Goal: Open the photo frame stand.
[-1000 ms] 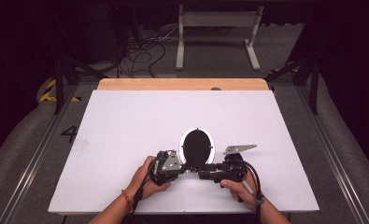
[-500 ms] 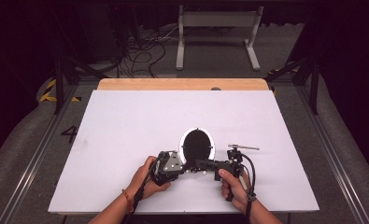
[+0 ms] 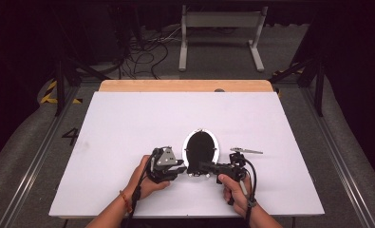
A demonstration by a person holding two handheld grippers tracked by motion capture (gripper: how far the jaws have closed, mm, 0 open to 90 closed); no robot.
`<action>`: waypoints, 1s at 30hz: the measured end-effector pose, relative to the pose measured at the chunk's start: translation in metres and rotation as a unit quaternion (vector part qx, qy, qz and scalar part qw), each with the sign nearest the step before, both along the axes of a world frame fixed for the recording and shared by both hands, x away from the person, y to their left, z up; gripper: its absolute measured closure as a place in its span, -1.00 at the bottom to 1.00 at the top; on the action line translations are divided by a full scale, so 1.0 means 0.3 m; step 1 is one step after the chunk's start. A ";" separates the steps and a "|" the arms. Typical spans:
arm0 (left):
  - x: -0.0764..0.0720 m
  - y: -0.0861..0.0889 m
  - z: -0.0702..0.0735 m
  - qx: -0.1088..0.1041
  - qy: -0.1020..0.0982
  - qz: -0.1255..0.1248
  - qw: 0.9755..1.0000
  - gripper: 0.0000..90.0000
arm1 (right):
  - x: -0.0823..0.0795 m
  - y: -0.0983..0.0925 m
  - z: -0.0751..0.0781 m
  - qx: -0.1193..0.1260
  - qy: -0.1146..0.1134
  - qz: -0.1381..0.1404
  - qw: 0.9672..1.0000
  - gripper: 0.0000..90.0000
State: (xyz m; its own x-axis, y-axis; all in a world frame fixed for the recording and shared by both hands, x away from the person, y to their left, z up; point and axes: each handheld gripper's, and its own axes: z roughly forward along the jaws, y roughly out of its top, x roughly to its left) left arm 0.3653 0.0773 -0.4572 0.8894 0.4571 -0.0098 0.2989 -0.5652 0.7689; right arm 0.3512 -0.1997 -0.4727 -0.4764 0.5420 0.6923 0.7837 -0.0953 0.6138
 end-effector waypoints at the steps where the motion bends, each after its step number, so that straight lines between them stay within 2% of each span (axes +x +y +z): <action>1: 0.011 0.008 0.000 -0.006 0.008 0.005 1.000 0.41 | -0.003 0.000 0.004 -0.004 -0.001 0.002 1.000 0.43; 2: 0.020 0.013 -0.002 -0.011 0.019 0.004 1.000 0.36 | -0.005 0.000 0.006 -0.008 -0.005 0.006 1.000 0.43; 4: 0.033 0.024 -0.002 -0.009 0.014 0.009 1.000 0.16 | -0.008 -0.002 0.008 -0.016 -0.018 0.015 1.000 0.44; 6: 0.041 0.035 -0.002 -0.018 0.020 0.017 0.999 0.04 | -0.008 -0.004 0.010 -0.023 -0.029 0.023 0.999 0.46; 8: 0.058 0.040 -0.003 -0.013 0.024 0.023 0.999 -0.15 | -0.015 -0.001 0.016 -0.031 -0.043 0.029 0.998 0.47; 10: 0.083 0.038 -0.001 -0.026 0.033 0.019 0.999 -0.19 | -0.022 0.004 0.021 -0.045 -0.067 0.035 0.996 0.47; 11: 0.087 0.032 0.000 -0.026 0.037 0.016 0.999 -0.23 | -0.024 0.006 0.022 -0.049 -0.076 0.038 0.995 0.47; 13: 0.096 0.013 0.005 -0.017 0.024 0.009 1.000 -0.34 | -0.028 0.007 0.025 -0.059 -0.091 0.045 0.993 0.47; 16: 0.104 -0.003 0.004 -0.027 0.027 -0.002 0.999 -0.37 | -0.036 0.008 0.031 -0.072 -0.108 0.055 0.990 0.48; 17: 0.108 -0.006 0.003 -0.023 0.034 -0.004 0.999 -0.39 | -0.038 0.009 0.033 -0.073 -0.111 0.057 0.990 0.49; 20: 0.128 0.003 -0.001 -0.053 0.063 -0.009 0.997 -0.37 | -0.043 0.007 0.033 -0.077 -0.124 0.065 0.987 0.50; 21: 0.128 0.003 -0.001 -0.053 0.063 -0.009 0.997 -0.38 | -0.043 0.007 0.033 -0.077 -0.124 0.065 0.987 0.50; 24: 0.140 0.004 -0.004 -0.049 0.069 -0.008 0.996 -0.36 | -0.047 0.009 0.037 -0.083 -0.138 0.073 0.984 0.50; 26: 0.149 0.005 -0.007 -0.053 0.081 -0.004 0.995 -0.40 | -0.048 0.011 0.040 -0.084 -0.144 0.077 0.983 0.50; 28: 0.159 0.005 -0.010 -0.055 0.091 -0.001 0.994 -0.45 | -0.046 0.011 0.040 -0.082 -0.145 0.080 0.983 0.50; 30: 0.167 0.005 -0.007 -0.060 0.089 -0.002 0.994 -0.47 | -0.045 0.008 0.037 -0.076 -0.144 0.079 0.984 0.51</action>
State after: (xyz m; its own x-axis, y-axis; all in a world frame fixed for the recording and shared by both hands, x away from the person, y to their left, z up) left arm 0.4154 0.0788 -0.4593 0.8708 0.4392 -0.2207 0.4335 -0.4744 0.7662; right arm 0.3377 -0.1972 -0.4617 -0.7273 0.5324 0.4331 0.5730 0.1235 0.8102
